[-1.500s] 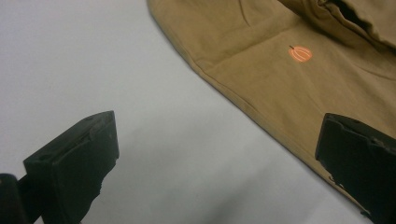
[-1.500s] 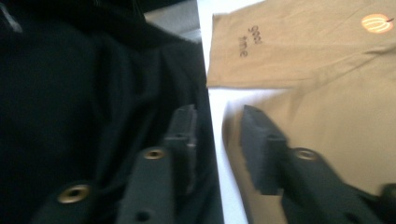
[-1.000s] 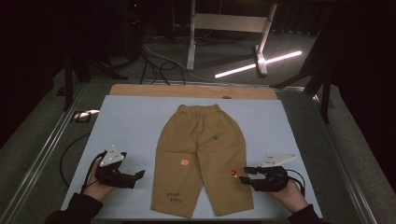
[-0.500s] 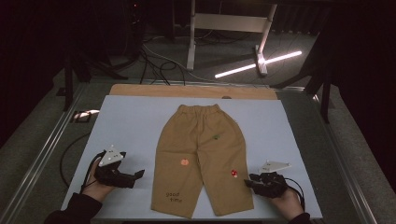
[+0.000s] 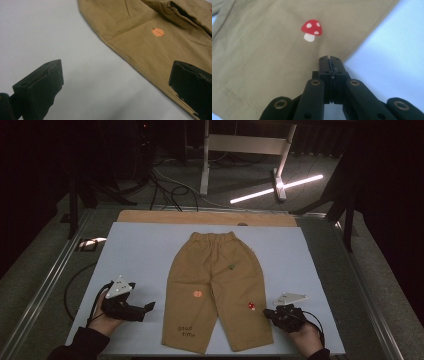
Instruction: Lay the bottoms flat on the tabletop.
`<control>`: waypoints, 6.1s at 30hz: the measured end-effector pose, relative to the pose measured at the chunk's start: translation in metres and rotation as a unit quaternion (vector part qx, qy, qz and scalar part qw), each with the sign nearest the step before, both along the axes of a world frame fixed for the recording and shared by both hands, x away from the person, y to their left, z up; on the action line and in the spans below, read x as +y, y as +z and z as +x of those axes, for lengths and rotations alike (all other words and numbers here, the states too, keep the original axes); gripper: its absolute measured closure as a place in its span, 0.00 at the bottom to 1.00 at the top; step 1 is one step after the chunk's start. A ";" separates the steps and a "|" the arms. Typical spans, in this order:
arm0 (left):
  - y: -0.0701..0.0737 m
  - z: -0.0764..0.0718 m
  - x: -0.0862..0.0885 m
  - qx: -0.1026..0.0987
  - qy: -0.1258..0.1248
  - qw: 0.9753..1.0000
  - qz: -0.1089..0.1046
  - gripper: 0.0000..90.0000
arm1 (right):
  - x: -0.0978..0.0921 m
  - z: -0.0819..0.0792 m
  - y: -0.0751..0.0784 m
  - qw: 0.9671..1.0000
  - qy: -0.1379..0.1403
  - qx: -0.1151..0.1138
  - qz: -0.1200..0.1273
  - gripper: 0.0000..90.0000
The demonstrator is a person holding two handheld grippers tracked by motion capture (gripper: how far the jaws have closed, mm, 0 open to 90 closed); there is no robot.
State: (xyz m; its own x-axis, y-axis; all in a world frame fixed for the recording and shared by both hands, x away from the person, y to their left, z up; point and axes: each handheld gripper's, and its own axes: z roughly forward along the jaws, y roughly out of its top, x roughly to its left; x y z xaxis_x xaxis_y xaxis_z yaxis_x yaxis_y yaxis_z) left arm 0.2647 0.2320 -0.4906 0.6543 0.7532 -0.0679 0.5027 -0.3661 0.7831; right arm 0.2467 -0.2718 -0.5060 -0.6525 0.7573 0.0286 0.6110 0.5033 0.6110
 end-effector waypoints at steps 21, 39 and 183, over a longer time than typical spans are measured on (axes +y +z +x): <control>-0.002 0.000 -0.009 0.014 -0.041 0.999 -0.009 0.01 | -0.046 0.011 0.006 0.997 -0.078 0.007 0.015 0.99; 0.005 0.008 -0.015 0.014 -0.041 0.999 -0.020 0.00 | -0.052 0.022 0.016 0.992 -0.086 -0.038 0.089 0.27; 0.000 0.215 -0.127 0.082 0.024 0.994 0.070 0.00 | 0.033 0.245 0.012 0.996 -0.061 -0.020 0.069 0.11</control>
State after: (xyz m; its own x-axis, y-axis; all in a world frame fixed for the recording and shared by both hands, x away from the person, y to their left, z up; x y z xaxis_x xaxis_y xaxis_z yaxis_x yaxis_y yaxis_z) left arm 0.4800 0.1045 -0.4902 0.6064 0.7926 -0.0634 0.6390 -0.4384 0.6320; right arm 0.4915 -0.2385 -0.4937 -0.5584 0.8218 0.1137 0.6359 0.3359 0.6949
